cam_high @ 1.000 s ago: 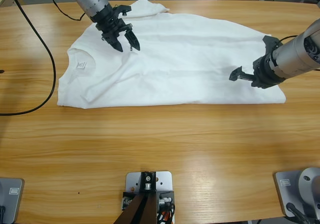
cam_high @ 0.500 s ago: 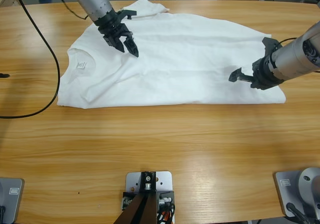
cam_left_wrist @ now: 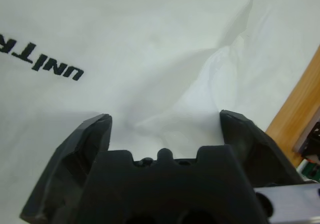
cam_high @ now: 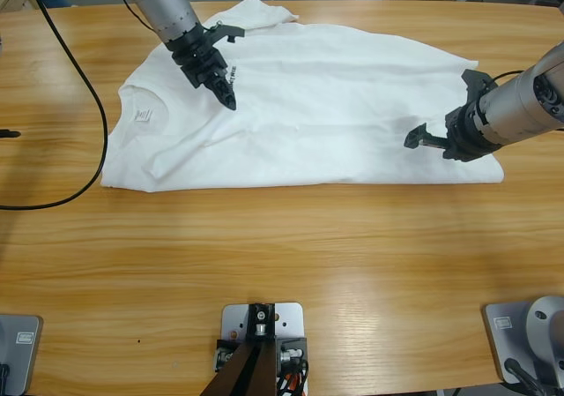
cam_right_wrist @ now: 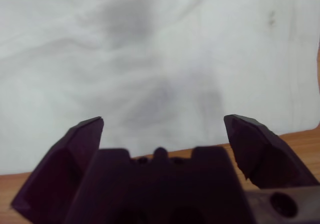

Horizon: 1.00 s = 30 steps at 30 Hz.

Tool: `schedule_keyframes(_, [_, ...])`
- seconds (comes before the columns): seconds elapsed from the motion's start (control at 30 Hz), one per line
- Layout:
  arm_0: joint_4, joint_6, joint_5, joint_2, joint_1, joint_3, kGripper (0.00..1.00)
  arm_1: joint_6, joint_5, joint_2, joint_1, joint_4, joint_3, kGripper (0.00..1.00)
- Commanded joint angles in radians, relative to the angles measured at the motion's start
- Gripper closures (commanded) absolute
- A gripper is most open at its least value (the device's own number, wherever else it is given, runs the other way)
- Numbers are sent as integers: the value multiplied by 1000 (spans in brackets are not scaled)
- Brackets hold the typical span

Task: Fold clothes

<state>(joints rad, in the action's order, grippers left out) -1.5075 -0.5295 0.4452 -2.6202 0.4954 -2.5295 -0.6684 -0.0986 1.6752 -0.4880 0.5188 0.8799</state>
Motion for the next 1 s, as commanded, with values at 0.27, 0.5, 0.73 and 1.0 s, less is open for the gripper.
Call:
schedule_keyframes(0.27, [-151, -12, 116, -35, -9, 73, 458, 11, 7, 18, -7, -23, -2, 18])
schedule_keyframes(0.5, [-152, -6, 35, 14, -9, 67, 526, 11, 7, 15, -7, -23, -5, 18])
schedule_keyframes(0.73, [-152, 18, 63, 70, 44, 132, 637, 10, 7, 21, -15, -30, -5, 18])
schedule_keyframes(1.0, [-152, 23, 113, 81, 123, 260, 644, 8, 4, 7, -30, -29, -21, 18])
